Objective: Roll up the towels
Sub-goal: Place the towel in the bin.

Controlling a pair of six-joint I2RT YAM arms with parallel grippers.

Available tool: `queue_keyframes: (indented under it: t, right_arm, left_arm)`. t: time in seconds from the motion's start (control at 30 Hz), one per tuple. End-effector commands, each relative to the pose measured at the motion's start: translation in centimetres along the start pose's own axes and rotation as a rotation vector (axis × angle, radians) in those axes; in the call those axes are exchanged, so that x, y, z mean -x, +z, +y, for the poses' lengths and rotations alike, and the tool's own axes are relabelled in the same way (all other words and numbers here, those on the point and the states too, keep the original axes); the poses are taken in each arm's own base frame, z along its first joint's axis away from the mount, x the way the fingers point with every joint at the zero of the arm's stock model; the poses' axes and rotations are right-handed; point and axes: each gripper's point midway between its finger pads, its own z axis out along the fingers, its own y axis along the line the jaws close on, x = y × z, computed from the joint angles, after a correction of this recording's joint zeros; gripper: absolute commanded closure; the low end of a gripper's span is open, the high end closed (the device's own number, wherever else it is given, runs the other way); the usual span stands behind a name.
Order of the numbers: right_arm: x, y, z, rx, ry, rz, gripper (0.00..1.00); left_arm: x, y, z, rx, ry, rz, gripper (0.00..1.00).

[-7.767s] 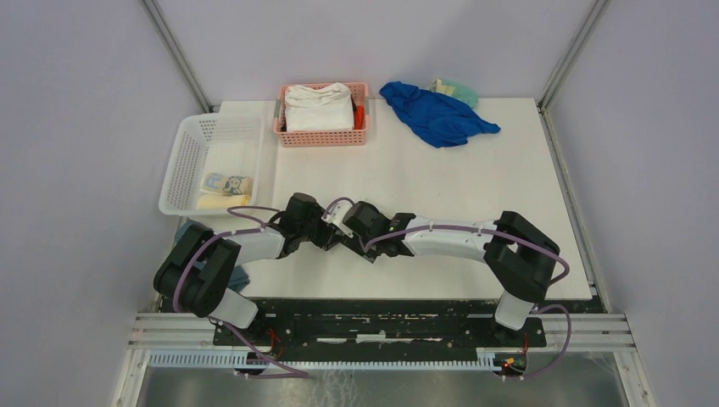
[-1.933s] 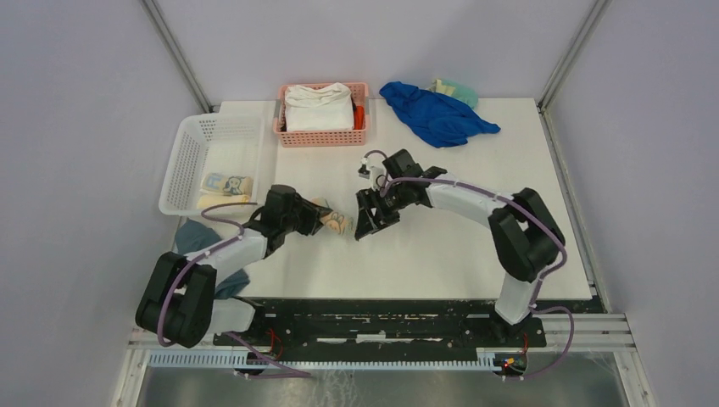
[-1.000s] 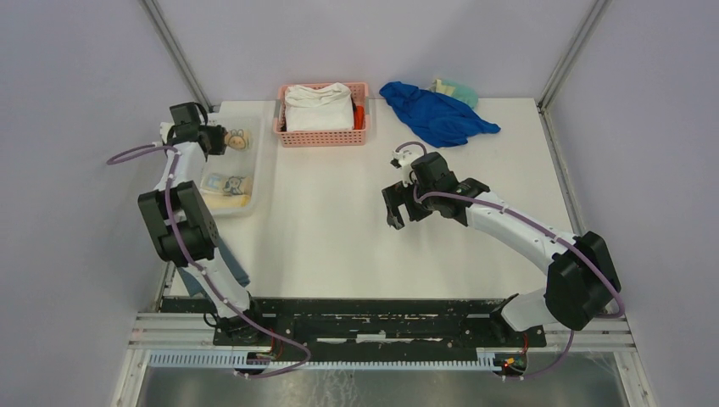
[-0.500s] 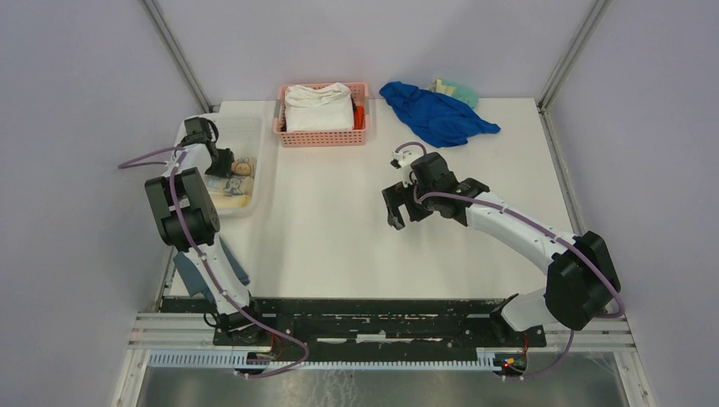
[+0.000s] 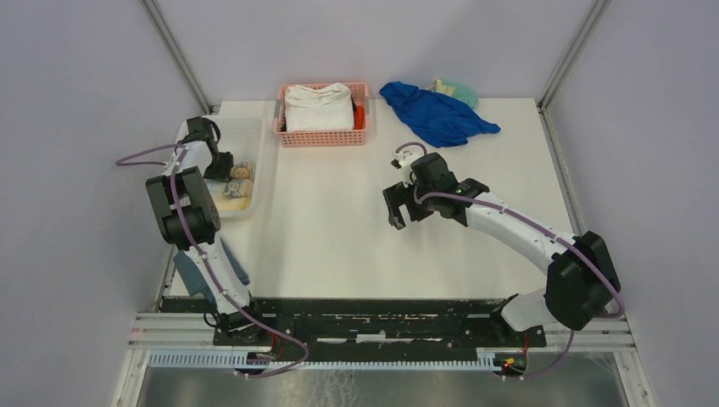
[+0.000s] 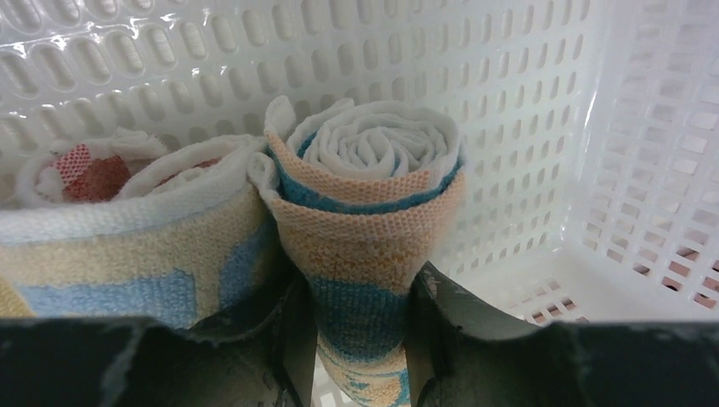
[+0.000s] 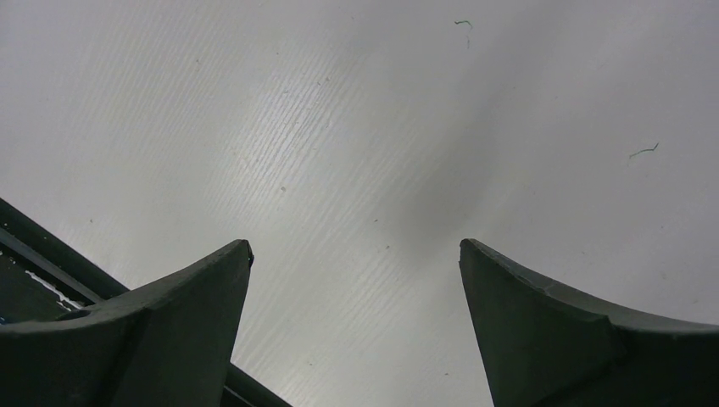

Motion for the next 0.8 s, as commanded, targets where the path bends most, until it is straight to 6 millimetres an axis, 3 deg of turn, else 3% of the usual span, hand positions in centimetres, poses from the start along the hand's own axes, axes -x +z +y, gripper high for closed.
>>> queue_keyframes:
  t: [0.0, 0.1, 0.23, 0.5, 0.77]
  right_arm:
    - [1.0, -0.3, -0.3, -0.015, -0.008, -0.049, 0.00]
    - [1.0, -0.2, -0.3, -0.014, -0.005, -0.050, 0.00]
    - [1.0, -0.4, -0.3, -0.015, -0.005, -0.051, 0.00]
    - [1.0, -0.4, -0.2, -0.009, -0.008, -0.040, 0.00]
    - [1.2, -0.7, -0.2, -0.010, -0.010, -0.047, 0.00]
  left_arm:
    - [-0.1, 1.6, 3.6, 0.151, 0.092, -0.005, 0.54]
    - [-1.2, 2.5, 3.5, 0.145, 0.107, 0.047, 0.43]
    - [-1.0, 2.2, 2.5, 0.119, 0.109, 0.055, 0.36]
    - [0.6, 0.1, -0.6, 0.044, 0.094, 0.024, 0.33]
    - [1.5, -1.8, -2.2, -0.010, 0.065, 0.004, 0.28]
